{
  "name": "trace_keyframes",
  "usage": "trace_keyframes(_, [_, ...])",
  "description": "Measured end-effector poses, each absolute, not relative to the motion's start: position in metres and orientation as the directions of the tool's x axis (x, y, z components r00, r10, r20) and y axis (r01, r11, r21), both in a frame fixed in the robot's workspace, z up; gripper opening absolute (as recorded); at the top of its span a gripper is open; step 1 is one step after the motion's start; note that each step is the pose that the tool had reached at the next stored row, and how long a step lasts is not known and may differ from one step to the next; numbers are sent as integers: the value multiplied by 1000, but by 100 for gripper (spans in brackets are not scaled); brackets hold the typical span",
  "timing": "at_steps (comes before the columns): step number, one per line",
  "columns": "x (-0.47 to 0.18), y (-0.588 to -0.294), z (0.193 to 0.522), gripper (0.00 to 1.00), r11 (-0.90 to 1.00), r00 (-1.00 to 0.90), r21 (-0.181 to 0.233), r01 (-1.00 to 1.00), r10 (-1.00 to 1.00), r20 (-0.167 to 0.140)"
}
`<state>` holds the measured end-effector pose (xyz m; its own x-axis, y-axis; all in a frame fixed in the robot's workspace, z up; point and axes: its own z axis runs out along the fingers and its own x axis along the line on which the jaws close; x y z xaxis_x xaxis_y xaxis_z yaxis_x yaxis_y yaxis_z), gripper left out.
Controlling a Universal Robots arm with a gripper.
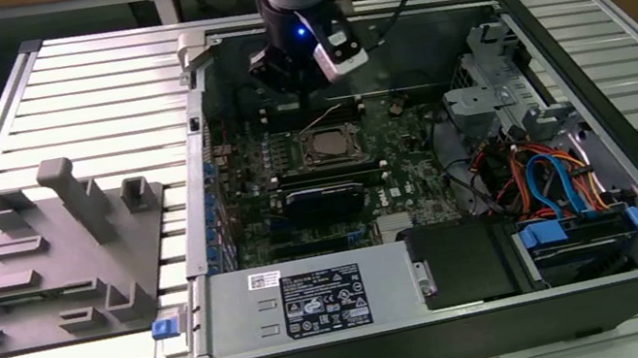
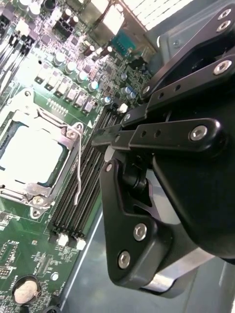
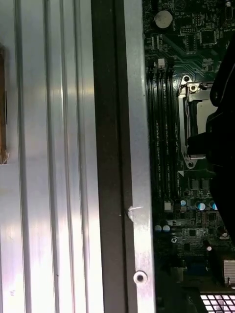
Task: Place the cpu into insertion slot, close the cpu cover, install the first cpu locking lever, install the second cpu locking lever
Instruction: 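Install the first cpu locking lever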
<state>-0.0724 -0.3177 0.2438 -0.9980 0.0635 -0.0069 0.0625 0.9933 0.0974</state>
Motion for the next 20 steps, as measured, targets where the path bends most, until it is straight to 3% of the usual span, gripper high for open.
trace_keyframes(20, [-60,-313,231,10,995,-998,84,63,63,-8])
